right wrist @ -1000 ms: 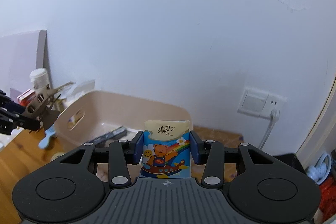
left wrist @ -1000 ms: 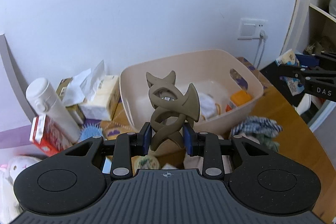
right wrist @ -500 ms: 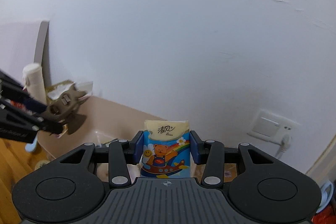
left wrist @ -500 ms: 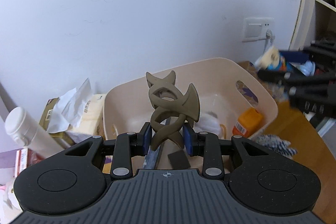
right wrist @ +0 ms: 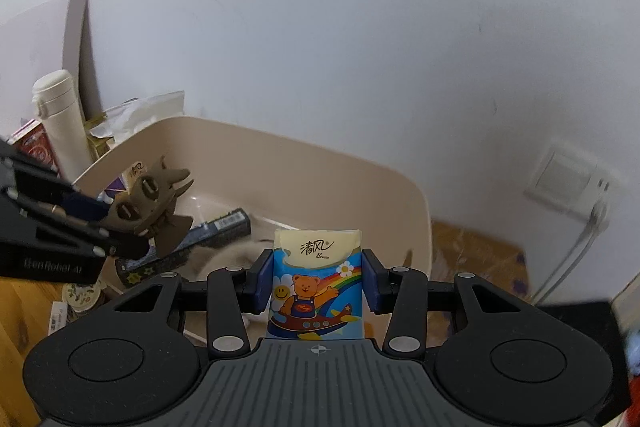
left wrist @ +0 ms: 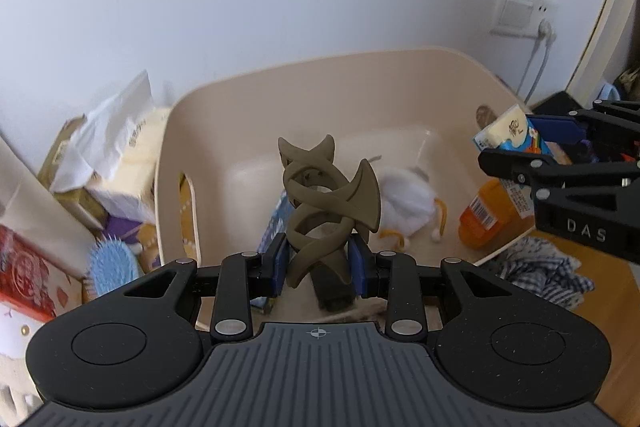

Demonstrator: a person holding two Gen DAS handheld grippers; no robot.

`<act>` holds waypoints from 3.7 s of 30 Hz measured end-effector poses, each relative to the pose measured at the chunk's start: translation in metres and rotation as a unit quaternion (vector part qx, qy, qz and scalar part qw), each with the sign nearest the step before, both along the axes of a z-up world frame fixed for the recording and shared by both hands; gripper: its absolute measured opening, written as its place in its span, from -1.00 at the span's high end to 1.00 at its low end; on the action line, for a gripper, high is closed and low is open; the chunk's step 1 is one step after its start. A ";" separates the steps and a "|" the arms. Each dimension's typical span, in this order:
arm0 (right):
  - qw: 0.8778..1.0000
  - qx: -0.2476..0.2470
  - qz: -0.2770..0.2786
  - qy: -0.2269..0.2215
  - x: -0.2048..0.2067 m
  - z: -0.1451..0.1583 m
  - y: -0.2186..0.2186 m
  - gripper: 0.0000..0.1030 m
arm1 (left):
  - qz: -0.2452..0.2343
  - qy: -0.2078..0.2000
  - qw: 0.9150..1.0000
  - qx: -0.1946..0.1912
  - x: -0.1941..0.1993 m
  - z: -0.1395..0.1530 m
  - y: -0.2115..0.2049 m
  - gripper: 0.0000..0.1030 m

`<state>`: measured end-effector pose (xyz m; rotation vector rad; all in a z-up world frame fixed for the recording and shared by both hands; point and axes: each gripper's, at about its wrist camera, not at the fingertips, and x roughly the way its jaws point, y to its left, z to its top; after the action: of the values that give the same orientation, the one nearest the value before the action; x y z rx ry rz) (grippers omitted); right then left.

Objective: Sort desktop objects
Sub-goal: 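Carry clip and tissue pack into the basket and open both grippers, then withdraw both grippers from the basket toward the table, then grasp the blue-printed tissue pack with the left gripper while the right grasps the white cat plush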

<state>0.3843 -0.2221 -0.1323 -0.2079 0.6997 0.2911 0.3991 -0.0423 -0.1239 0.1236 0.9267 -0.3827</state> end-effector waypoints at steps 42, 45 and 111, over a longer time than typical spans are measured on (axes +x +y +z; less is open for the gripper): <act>0.997 0.036 -0.071 0.000 -0.116 0.001 0.007 -1.00 | -0.032 -0.024 0.999 -0.023 -0.066 0.003 0.076 -0.66; 0.997 0.034 -0.068 0.016 -0.128 -0.012 0.012 -1.00 | -0.043 -0.017 0.999 -0.023 -0.071 -0.004 0.079 -0.66; 0.992 0.072 0.026 0.102 -0.177 -0.081 0.025 -0.08 | -0.141 0.011 0.990 -0.028 -0.086 -0.060 0.066 0.05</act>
<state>0.2071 -0.1968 -0.2132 -0.0599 0.8734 0.4154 0.3133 0.0235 -0.1835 0.1995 0.9218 -0.6728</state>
